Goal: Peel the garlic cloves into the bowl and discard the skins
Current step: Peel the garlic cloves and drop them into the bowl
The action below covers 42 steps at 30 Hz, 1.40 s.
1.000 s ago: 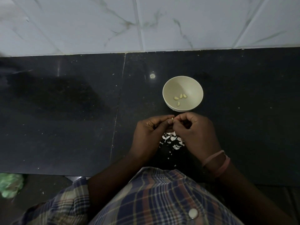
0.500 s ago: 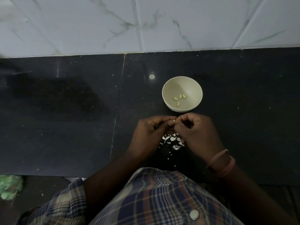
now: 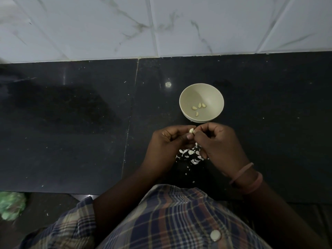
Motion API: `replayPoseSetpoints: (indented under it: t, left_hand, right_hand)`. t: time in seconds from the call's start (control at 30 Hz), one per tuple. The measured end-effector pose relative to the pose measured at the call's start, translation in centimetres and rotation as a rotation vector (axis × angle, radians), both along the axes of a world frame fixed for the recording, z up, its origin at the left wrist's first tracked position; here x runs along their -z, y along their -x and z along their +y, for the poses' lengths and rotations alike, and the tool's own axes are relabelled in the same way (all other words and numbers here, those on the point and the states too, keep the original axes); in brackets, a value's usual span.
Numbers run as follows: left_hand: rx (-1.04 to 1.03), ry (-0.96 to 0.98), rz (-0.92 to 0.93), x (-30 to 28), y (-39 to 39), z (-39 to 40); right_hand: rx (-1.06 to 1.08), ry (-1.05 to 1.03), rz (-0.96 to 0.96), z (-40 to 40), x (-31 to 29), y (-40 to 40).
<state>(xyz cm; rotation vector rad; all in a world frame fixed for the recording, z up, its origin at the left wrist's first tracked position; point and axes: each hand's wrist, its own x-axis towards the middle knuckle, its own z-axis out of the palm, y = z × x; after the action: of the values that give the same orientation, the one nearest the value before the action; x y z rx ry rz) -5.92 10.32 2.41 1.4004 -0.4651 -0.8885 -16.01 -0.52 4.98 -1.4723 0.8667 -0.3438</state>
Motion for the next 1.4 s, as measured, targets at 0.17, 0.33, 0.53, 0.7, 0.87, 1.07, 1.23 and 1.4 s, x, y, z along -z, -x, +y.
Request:
replayPoseSetpoints:
  t: [0.17,0.33,0.53,0.7,0.87,1.07,1.23,1.4]
  left_hand:
    - [-0.016,0.040,0.154,0.4,0.2,-0.1]
    - [-0.013,0.085,0.345,0.8,0.4,-0.1]
    - [-0.024,0.081,0.427,1.2,0.3,0.0]
    - [-0.066,0.088,0.375,1.1,0.4,-0.1]
    - [-0.119,0.051,0.196,1.6,0.1,0.2]
    - [-0.155,0.082,0.222,1.7,0.2,0.2]
    - [-0.148,0.149,0.357,2.0,0.0,0.1]
    - [-0.133,0.182,0.414,2.2,-0.1,0.0]
  right_hand:
    - [0.012,-0.020,0.003,-0.1,0.0,0.1]
    - [0.020,0.049,0.019,-0.1,0.5,0.0]
    - [0.062,0.104,0.046,-0.5,1.4,0.3]
    - [0.052,0.244,0.087,-0.7,1.9,0.5]
    - [0.026,0.448,0.111,-0.2,2.4,0.9]
    - [0.062,0.436,0.053,0.4,2.2,0.9]
    - [0.076,0.349,0.050,0.3,2.5,0.8]
    - [-0.010,0.367,0.034,0.5,2.2,0.7]
